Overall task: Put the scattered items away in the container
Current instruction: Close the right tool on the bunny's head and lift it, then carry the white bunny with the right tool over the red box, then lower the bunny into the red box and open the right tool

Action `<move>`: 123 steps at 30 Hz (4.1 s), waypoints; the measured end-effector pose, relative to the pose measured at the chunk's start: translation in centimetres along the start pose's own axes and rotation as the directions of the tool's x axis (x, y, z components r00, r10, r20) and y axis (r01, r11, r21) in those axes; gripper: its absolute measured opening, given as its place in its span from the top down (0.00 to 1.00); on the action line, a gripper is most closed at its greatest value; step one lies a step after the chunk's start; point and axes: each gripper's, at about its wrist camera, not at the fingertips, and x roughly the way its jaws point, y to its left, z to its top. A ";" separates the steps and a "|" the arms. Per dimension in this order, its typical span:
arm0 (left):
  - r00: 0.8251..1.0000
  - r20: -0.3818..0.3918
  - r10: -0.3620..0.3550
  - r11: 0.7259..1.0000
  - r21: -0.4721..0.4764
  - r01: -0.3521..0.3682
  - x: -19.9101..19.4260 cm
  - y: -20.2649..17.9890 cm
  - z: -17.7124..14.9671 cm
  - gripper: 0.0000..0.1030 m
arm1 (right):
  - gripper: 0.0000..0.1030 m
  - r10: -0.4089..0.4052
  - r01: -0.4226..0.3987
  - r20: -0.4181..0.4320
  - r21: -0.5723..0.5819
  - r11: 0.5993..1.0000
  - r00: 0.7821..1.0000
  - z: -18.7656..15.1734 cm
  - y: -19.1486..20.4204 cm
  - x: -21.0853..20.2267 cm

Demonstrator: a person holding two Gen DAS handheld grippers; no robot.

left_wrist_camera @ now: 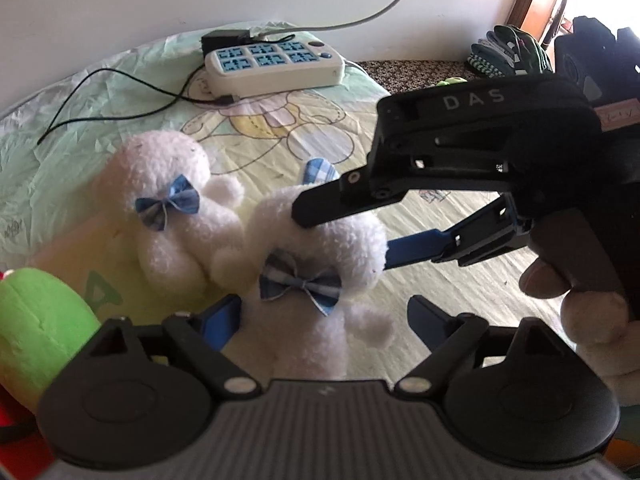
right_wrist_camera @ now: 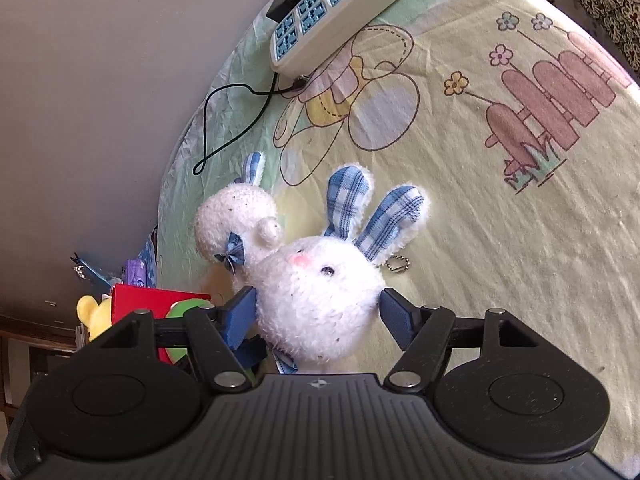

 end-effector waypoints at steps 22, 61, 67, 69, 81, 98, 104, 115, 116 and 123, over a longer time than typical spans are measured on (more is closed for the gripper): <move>0.983 0.180 -0.030 0.999 -0.012 0.033 -6.9 -3.5 1.8 0.40 | 0.40 -0.003 0.048 0.164 -0.274 0.961 0.986 -0.4 6.6 -6.5; 0.901 0.356 0.249 0.967 -0.137 -0.214 -27.2 21.2 -8.9 0.41 | 0.41 0.232 0.003 0.232 -0.713 0.701 0.945 -20.5 34.2 8.3; 0.932 0.256 0.256 0.967 -0.083 -0.242 -24.0 24.3 -9.9 0.41 | 0.42 0.174 0.086 0.284 -0.710 0.699 0.943 -22.7 34.5 12.8; 0.946 0.217 0.240 0.971 -0.068 -0.231 -23.4 25.0 -10.4 0.40 | 0.42 0.144 0.107 0.290 -0.701 0.705 0.946 -23.0 34.5 13.9; 0.988 0.045 0.148 0.988 -0.053 -0.145 -19.8 26.9 -10.1 0.40 | 0.41 -0.101 0.234 0.227 -0.702 0.672 0.969 -22.4 34.7 18.2; 0.988 0.030 0.154 0.988 0.018 -0.154 -19.2 27.2 -10.1 0.35 | 0.34 -0.094 0.225 0.226 -0.674 0.703 0.970 -21.4 34.4 18.3; 0.990 0.039 0.136 0.990 0.015 -0.137 -19.2 27.3 -9.8 0.31 | 0.37 -0.056 0.275 0.331 -0.666 0.693 0.942 -21.5 34.9 15.6; 0.988 0.130 0.086 0.996 -0.005 -0.086 -22.0 27.6 -11.6 0.27 | 0.71 0.001 0.122 0.177 -0.682 0.721 0.984 -20.1 34.9 16.5; 0.987 0.140 0.076 0.997 -0.006 -0.076 -22.2 27.5 -11.7 0.27 | 0.71 -0.020 0.139 0.180 -0.681 0.719 0.983 -20.0 34.8 16.8; 0.989 0.141 0.030 0.999 -0.036 -0.026 -20.9 27.8 -11.5 0.23 | 0.69 -0.072 0.180 0.184 -0.675 0.716 0.980 -20.1 34.0 18.1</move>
